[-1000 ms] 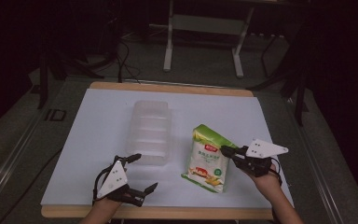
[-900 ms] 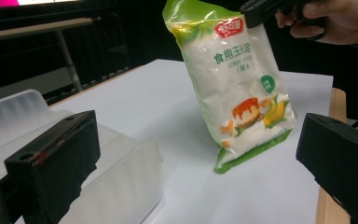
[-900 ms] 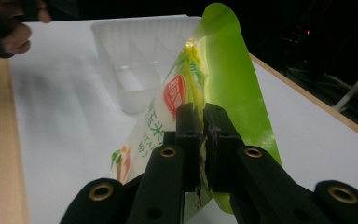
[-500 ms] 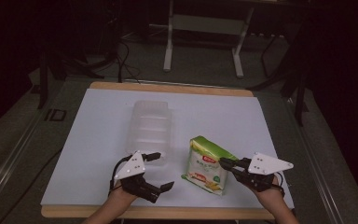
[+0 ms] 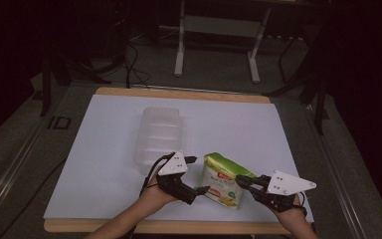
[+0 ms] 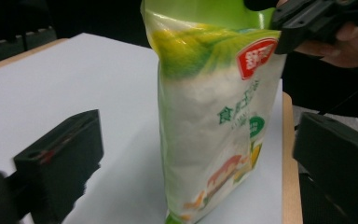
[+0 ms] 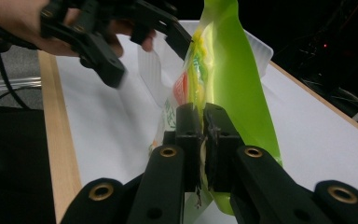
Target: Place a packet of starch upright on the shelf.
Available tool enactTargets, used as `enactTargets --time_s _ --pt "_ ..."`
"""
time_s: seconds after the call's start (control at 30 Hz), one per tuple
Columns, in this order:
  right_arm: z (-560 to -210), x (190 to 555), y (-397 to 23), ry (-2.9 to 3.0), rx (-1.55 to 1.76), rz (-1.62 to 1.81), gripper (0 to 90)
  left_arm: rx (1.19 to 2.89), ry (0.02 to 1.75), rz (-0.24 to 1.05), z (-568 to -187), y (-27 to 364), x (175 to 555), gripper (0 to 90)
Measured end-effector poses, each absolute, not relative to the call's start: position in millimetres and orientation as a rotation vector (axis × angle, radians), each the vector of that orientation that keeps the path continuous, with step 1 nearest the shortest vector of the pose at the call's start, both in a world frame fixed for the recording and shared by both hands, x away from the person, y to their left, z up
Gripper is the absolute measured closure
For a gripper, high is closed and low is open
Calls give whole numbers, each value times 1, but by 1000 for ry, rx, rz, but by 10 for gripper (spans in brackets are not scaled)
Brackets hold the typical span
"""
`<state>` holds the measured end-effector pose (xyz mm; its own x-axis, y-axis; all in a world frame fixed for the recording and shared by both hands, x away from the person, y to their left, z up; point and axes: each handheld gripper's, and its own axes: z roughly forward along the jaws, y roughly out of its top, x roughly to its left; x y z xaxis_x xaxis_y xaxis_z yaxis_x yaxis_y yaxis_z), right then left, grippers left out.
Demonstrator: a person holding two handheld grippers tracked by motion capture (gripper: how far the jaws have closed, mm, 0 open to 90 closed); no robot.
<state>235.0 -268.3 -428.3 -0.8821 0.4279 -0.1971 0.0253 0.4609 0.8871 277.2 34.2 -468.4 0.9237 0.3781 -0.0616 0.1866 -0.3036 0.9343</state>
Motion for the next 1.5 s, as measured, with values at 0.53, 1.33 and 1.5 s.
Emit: enactTargets --time_s 0.53,1.33,1.5 --pt "-428 235 -266 2350 342 1423 854 1883 248 158 -480 10 294 339" --pt "-422 237 -278 2291 440 1502 775 1874 237 67 -473 0 295 834" --pt "-410 232 -285 2257 458 1546 528 1860 225 95 -459 -2 293 835"
